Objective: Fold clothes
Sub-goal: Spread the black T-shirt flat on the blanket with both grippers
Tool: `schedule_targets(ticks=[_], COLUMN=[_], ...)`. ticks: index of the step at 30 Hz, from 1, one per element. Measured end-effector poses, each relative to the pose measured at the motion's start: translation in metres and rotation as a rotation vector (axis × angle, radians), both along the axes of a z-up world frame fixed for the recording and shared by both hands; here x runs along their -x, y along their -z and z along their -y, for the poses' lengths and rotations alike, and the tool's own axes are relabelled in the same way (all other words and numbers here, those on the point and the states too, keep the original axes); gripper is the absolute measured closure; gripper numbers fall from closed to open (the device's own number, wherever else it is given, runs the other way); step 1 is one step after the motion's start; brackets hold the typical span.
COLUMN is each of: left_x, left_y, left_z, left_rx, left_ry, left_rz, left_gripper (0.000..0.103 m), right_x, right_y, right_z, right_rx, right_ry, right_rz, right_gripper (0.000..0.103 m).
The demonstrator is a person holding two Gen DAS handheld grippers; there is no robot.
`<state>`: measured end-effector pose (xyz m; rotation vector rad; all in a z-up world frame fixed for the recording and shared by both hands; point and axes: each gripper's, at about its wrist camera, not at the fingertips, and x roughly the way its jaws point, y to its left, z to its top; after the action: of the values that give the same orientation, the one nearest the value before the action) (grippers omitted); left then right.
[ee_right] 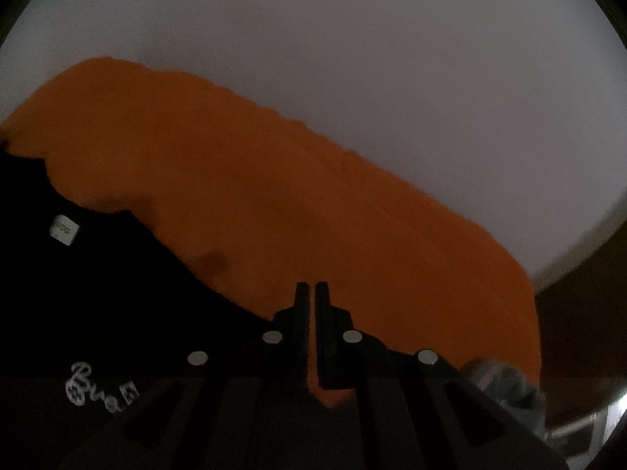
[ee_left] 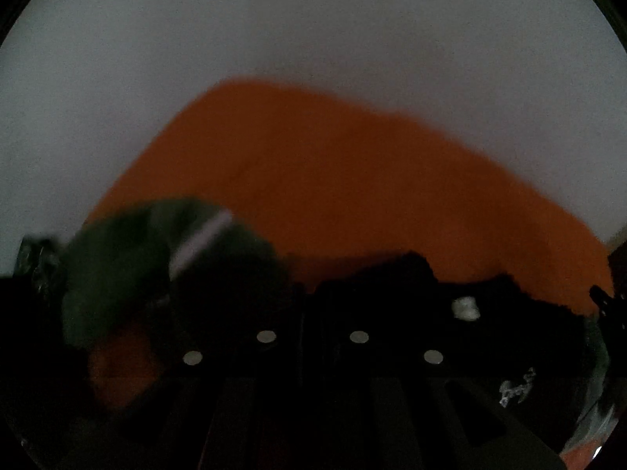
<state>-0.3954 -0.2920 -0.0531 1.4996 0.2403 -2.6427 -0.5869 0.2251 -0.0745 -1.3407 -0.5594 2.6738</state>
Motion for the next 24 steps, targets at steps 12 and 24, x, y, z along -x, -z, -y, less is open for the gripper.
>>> schedule_targets(ticks=[12, 24], left_x=[-0.187, -0.409], left_y=[-0.094, 0.041], left_z=[0.017, -0.038], left_rx=[-0.380, -0.234], left_ry=[0.124, 0.394], left_rz=[-0.047, 0.305], left_gripper=[0.038, 0.036], right_x=[-0.236, -0.528], right_y=[-0.047, 0.039], right_z=[-0.025, -0.024], right_rx=[0.520, 0.317], right_ry=[-0.213, -0.001], right_rz=[-0.023, -0.055], right_gripper=[0.067, 0.060])
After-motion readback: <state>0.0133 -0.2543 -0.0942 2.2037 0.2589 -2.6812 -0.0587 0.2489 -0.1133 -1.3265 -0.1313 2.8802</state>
